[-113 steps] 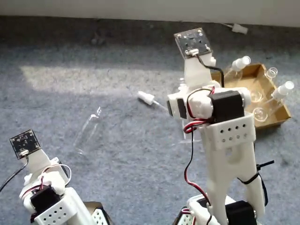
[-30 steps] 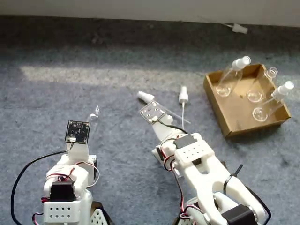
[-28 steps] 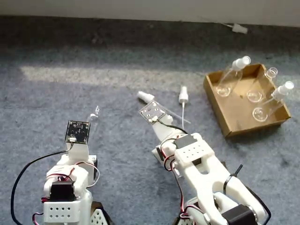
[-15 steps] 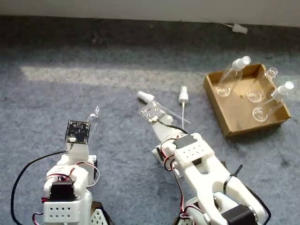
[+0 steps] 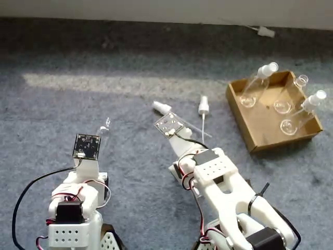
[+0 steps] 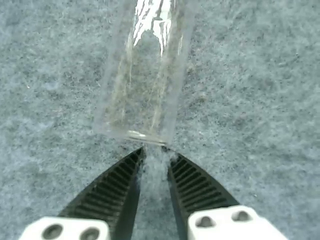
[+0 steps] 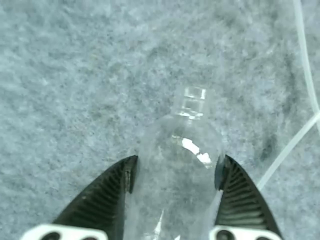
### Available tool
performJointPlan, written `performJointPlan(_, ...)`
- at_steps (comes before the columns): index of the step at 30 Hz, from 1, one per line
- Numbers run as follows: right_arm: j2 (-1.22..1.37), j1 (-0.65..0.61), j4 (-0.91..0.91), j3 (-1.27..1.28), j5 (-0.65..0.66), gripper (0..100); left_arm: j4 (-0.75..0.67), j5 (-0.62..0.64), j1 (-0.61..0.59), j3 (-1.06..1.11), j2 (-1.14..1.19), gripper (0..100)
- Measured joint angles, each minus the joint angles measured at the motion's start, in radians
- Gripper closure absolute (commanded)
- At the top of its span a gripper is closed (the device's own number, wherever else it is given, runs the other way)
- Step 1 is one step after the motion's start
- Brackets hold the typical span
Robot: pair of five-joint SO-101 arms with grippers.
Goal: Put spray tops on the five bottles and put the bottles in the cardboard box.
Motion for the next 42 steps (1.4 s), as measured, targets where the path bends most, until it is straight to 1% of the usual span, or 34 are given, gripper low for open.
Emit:
performJointPlan(9,0.0,0.0,0.0,0.0,0.0,83.0,0.0,0.0,0.0,0.0,0.0,100)
performJointPlan(14,0.0,-0.002,0.0,0.002,0.0,72.9,0.0,0.0,0.0,0.0,0.0,100)
performJointPlan(21,0.003,-0.002,0.026,0.017,0.0,72.0,0.0,0.0,0.0,0.0,0.0,100)
performJointPlan(25,0.002,-0.002,0.13,-0.031,0.0,72.0,0.0,0.0,0.0,0.0,0.0,100)
performJointPlan(33,-0.11,-0.002,0.37,-0.169,0.0,72.0,0.0,0.0,0.0,0.0,0.0,100)
performJointPlan(37,-0.213,-0.002,0.526,-0.252,0.0,72.1,0.0,0.0,0.0,0.0,0.0,100)
performJointPlan(42,-0.41,-0.002,0.687,-0.307,0.0,72.1,0.0,0.0,0.0,0.0,0.0,100)
